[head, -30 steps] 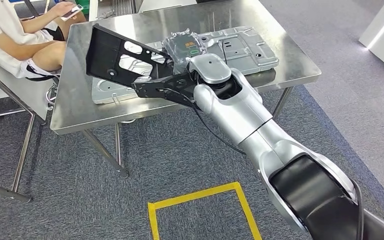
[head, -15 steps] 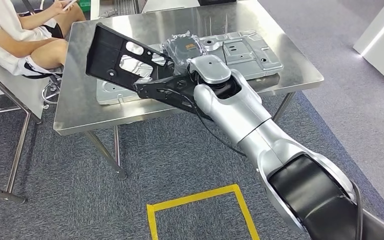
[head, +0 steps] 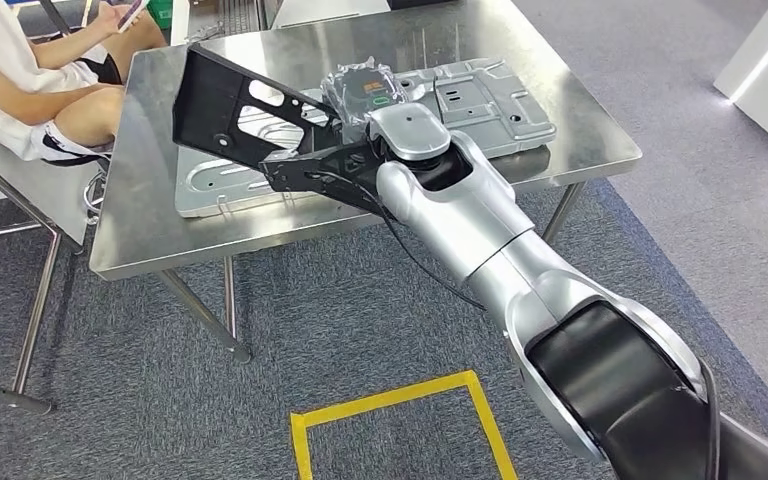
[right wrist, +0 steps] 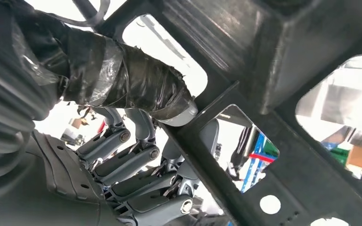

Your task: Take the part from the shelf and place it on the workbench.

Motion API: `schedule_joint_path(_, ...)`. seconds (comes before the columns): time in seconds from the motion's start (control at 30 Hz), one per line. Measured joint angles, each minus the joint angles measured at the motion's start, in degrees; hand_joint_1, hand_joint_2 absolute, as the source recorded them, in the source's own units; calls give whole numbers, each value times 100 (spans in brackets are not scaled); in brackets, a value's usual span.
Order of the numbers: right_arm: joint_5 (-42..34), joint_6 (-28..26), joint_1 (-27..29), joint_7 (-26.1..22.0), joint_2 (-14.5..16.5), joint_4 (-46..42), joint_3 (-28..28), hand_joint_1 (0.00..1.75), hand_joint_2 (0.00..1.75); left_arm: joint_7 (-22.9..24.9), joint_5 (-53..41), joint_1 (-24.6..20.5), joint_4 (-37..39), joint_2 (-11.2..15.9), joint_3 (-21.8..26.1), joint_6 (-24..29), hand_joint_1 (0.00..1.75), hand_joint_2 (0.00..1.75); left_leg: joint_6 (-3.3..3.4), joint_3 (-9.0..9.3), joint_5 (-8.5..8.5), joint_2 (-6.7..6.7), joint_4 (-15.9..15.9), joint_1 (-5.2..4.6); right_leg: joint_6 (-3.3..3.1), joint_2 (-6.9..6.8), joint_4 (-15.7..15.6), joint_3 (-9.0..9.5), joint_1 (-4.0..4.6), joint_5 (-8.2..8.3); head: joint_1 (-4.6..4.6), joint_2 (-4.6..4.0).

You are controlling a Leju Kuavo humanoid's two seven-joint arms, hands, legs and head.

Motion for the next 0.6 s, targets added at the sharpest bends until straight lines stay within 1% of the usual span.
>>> schedule_joint_path(0.03, 10, 1, -4, 5, 16, 47, 0, 175, 175, 14, 1, 5, 1, 0, 0, 2, 0, 175, -4, -53, 85, 0, 27, 3, 0, -1, 2, 25, 1, -21, 1, 0)
schedule_joint_path(0.07, 22, 1, -10, 13, 35, 91, -1, 175, 175, 29, 2, 11, 1, 0, 0, 4, 0, 175, -1, 9, 274, 2, -174, 6, 5, 3, 5, 55, 1, -45, 0, 0)
schedule_joint_path(0.1, 40, 3, -28, 20, 60, 130, -1, 175, 175, 45, 3, 16, 1, 0, 0, 9, 0, 175, 8, 166, 527, 4, -562, 12, 14, 8, 7, 89, 0, -71, 0, 0)
schedule_joint_path(0.13, 59, 5, -58, 26, 83, 171, -2, 175, 175, 60, 6, 20, 1, 0, 0, 15, 0, 175, 21, 344, 711, 4, -947, 9, 29, 15, 8, 112, 7, -96, 1, 1)
schedule_joint_path(0.17, 77, 15, -101, 30, 108, 206, -2, 175, 175, 69, 12, 17, 1, 0, 0, 20, 0, 175, 44, 493, 822, 1, -1276, -1, 49, 24, 11, 121, 15, -114, 1, 1)
schedule_joint_path(0.2, 96, 30, -146, 32, 128, 240, -2, 175, 175, 78, 21, 11, 1, 0, 0, 24, 0, 175, 67, 579, 857, -2, -1472, -14, 72, 27, 10, 120, 23, -123, 1, 1)
schedule_joint_path(0.27, 132, 75, -228, 40, 165, 302, -2, 175, 175, 91, 40, -1, -1, 0, 0, 29, 0, 175, 120, 613, 811, -10, -1560, -34, 120, 31, -7, 114, 34, -130, 2, 1)
schedule_joint_path(0.33, 166, 117, -305, 49, 197, 354, -3, 175, 175, 98, 49, 5, -1, -3, 0, 32, 0, 175, 176, 657, 801, -4, -1591, -6, 173, 18, 60, 97, 36, -196, 3, 1)
schedule_joint_path(0.37, 180, 138, -360, 50, 208, 378, -4, 175, 175, 100, 51, 10, -1, -5, 0, 32, 0, 175, 211, 689, 793, 0, -1611, 7, 193, 13, 232, 25, 39, -288, 3, 1)
schedule_joint_path(0.4, 193, 166, -418, 53, 215, 402, -5, 175, 175, 101, 56, 15, -1, -7, 1, 32, 0, 175, 246, 719, 781, 4, -1625, 15, 208, 7, 524, -118, 38, -421, 4, 1)
schedule_joint_path(0.47, 211, 238, -516, 60, 218, 455, -15, 175, 175, 104, 74, 14, -1, -9, 2, 32, 0, 175, 302, 762, 744, 2, -1623, 3, 214, 5, 1285, -534, 39, -686, 3, 1)
schedule_joint_path(0.5, 221, 277, -545, 63, 218, 481, -22, 175, 175, 104, 84, 12, -1, -9, 2, 32, 0, 175, 316, 787, 723, -4, -1621, -4, 211, 5, 1552, -713, 39, -718, 4, 1)
schedule_joint_path(0.53, 235, 309, -571, 64, 218, 509, -29, 175, 175, 106, 93, 13, -1, -9, 2, 32, 0, 175, 322, 817, 699, -12, -1618, -12, 201, 5, 1617, -803, 41, -640, 4, 0)
schedule_joint_path(0.57, 252, 333, -602, 65, 218, 533, -33, 175, 175, 109, 99, 15, -2, -10, 2, 32, 0, 175, 321, 849, 672, -21, -1613, -19, 180, 5, 1462, -786, 45, -456, 4, 0)
schedule_joint_path(0.6, 271, 354, -645, 65, 218, 553, -36, 175, 175, 111, 103, 18, -1, -13, 2, 32, 0, 175, 316, 883, 644, -28, -1608, -27, 147, 5, 1110, -670, 55, -197, 4, 0)
